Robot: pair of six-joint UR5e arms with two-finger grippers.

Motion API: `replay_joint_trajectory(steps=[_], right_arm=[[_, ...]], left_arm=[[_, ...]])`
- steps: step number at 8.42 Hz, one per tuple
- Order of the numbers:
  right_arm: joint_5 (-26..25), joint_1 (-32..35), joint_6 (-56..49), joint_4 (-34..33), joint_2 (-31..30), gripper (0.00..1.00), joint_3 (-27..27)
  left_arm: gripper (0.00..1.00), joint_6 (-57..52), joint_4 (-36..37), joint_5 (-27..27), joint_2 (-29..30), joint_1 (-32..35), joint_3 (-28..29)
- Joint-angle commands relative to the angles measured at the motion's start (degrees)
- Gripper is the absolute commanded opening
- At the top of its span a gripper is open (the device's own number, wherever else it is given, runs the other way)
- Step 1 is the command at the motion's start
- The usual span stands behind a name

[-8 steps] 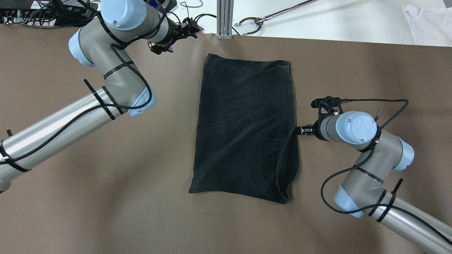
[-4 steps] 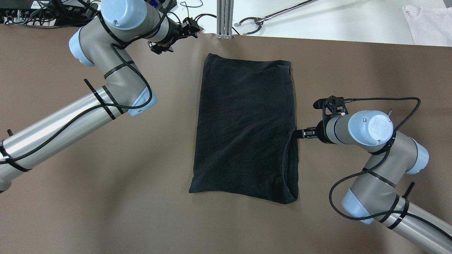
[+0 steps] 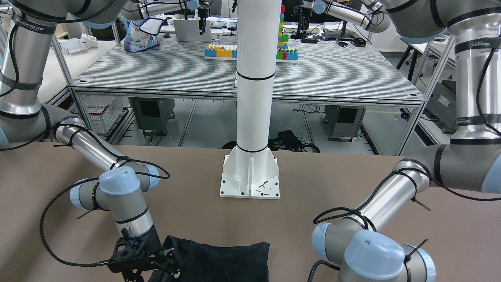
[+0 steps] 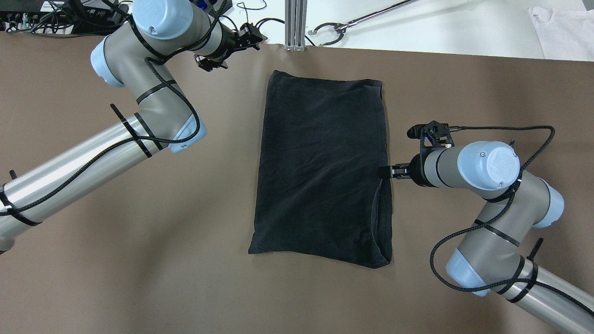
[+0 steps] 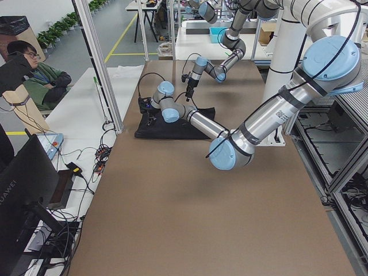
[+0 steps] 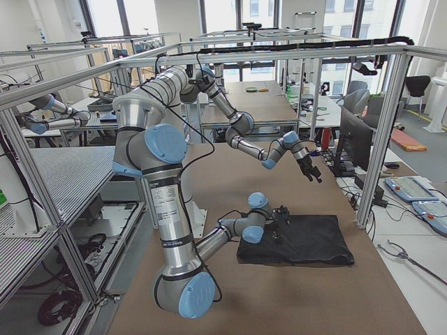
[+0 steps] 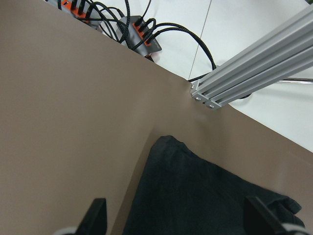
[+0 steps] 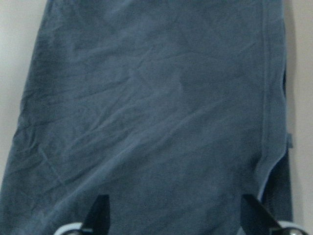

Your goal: Fold clothes

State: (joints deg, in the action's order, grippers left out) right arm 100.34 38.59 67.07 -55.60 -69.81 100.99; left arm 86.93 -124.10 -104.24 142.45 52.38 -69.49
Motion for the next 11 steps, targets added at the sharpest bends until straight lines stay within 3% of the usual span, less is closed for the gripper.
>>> replay_joint_trajectory(steps=[1, 4, 8, 11], right_arm=[[-4.27, -4.13, 3.59, 3.92, 2.21, 0.94, -2.80], [-5.41, -6.15, 3.51, 6.73, 2.22, 0.94, -7.20], [-5.16, -8.26, 3.86, 7.17, -2.33, 0.94, -6.78], [-4.80, -9.14, 4.47, 9.10, -7.17, 0.94, -0.55]], left_arm=[[1.00, 0.00, 0.00, 0.00, 0.03, 0.18, -0.03], [1.00, 0.00, 0.00, 0.00, 0.03, 0.18, -0.03], [1.00, -0.09, 0.09, 0.00, 0.37, 0.35, -0.03], [1.00, -0.18, 0.26, 0.00, 0.46, 0.26, -0.03]])
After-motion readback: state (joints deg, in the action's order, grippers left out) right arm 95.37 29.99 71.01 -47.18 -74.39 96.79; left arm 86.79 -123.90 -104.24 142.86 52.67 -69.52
